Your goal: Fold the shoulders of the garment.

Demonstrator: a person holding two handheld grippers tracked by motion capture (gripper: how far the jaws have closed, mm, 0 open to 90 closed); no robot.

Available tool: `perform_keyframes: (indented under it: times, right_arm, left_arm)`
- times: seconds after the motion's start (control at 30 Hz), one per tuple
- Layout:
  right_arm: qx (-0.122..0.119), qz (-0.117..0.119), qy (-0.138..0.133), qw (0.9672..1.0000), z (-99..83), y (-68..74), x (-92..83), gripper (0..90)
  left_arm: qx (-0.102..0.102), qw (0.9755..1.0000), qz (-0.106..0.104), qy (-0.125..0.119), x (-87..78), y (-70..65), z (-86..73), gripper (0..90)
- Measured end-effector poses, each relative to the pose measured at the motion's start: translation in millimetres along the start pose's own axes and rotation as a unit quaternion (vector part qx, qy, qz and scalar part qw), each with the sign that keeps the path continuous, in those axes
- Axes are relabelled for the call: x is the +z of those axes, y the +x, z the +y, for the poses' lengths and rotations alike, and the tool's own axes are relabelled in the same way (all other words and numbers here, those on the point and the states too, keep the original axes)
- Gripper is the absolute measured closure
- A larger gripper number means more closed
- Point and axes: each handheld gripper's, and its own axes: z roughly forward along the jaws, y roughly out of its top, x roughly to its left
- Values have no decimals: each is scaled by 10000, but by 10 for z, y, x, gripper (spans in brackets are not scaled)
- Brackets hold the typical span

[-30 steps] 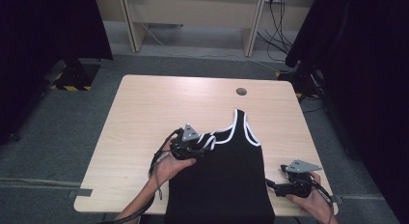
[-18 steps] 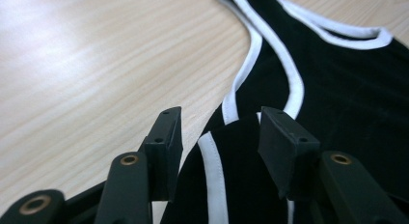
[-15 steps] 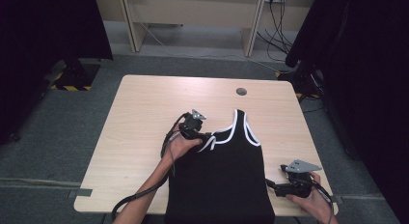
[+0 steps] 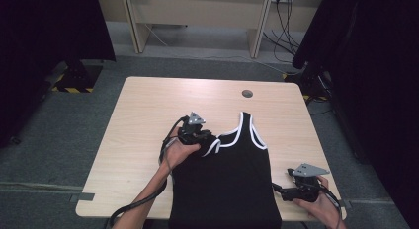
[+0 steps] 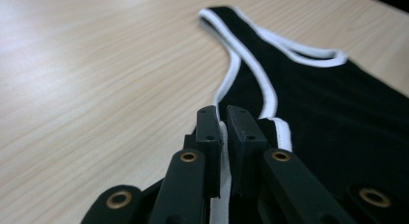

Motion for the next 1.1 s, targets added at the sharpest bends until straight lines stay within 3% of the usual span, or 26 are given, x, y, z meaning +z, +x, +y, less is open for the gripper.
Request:
perform_keyframes:
  times: [0.17, 0.3, 0.47, 0.57, 0.67, 0.83, 0.93, 1.1]
  right_arm:
    - [1, 0, 2, 10000, 0, 0, 0, 165]
    - [-4, -1, -2, 10000, 0, 0, 1, 166]
    - [-8, -4, -3, 10000, 2, 1, 3, 166]
    - [-8, -5, -3, 10000, 3, 2, 4, 166]
    - [-12, -10, -5, 10000, 3, 3, 4, 166]
    - [-9, -9, -1, 10000, 3, 3, 3, 166]
    - [-13, -4, 0, 10000, 4, 3, 3, 166]
    - [54, 40, 42, 10000, 26, -4, -2, 194]
  left_arm:
    - [190, 9996, -134, -143, -310, -177, -211, 832]
    - [306, 9993, -185, -87, -428, -305, -494, 826]
    - [395, 9988, -170, 247, -414, -402, -854, 807]
    - [380, 9985, -160, 363, -341, -409, -974, 785]
    - [374, 9984, -149, 391, -374, -425, -949, 720]
    - [267, 9994, -197, 83, -493, -490, -881, 504]
    - [256, 9995, -175, 4, -563, -503, -864, 420]
    - [103, 9999, -91, 69, -600, -453, -942, 292]
